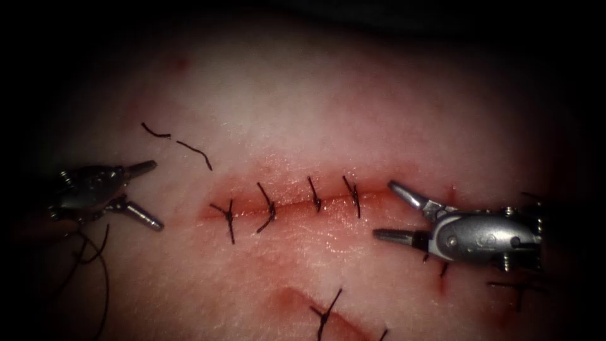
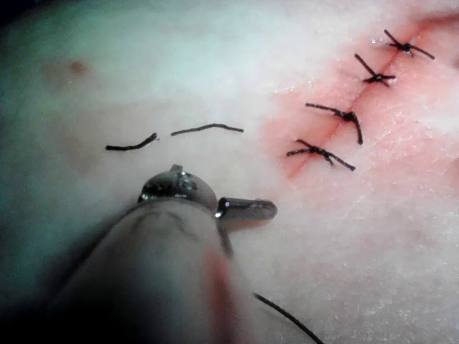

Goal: Wound Closure
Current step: Wound closure complete.

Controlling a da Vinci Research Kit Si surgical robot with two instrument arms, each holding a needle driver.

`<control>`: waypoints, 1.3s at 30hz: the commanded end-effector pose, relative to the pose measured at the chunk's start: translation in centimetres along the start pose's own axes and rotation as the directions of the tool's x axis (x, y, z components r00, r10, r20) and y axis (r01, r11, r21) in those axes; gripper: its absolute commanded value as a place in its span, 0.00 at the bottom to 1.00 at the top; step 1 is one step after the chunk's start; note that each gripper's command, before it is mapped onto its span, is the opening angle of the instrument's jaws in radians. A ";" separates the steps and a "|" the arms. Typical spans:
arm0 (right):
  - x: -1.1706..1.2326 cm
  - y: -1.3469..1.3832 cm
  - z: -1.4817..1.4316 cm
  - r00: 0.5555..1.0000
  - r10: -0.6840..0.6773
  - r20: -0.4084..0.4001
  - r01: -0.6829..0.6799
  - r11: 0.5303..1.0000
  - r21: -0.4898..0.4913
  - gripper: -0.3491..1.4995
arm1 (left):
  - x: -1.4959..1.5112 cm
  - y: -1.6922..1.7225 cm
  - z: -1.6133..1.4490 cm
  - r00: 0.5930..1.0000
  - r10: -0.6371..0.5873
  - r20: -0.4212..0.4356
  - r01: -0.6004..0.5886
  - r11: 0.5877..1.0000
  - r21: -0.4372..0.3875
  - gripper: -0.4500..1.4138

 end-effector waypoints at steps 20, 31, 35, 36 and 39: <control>0.57 0.81 -0.26 0.957 0.285 0.055 -0.284 0.882 0.377 0.94 | 1.06 1.18 -0.27 0.875 0.276 -0.398 -0.320 0.947 -0.045 0.53; 0.54 0.83 -0.34 0.958 0.281 0.053 -0.279 0.878 0.388 0.94 | 1.15 1.05 -0.37 0.857 0.258 -0.445 -0.319 0.945 -0.067 0.49; 0.54 0.83 -0.35 0.958 0.283 0.051 -0.280 0.879 0.387 0.94 | 1.15 1.03 -0.36 0.858 0.258 -0.444 -0.318 0.946 -0.064 0.49; 0.54 0.83 -0.35 0.958 0.282 0.051 -0.279 0.879 0.387 0.94 | 1.15 1.03 -0.35 0.858 0.258 -0.444 -0.318 0.946 -0.065 0.49; 0.53 0.83 -0.35 0.958 0.283 0.048 -0.279 0.880 0.385 0.94 | 1.15 1.02 -0.35 0.858 0.258 -0.444 -0.318 0.946 -0.066 0.49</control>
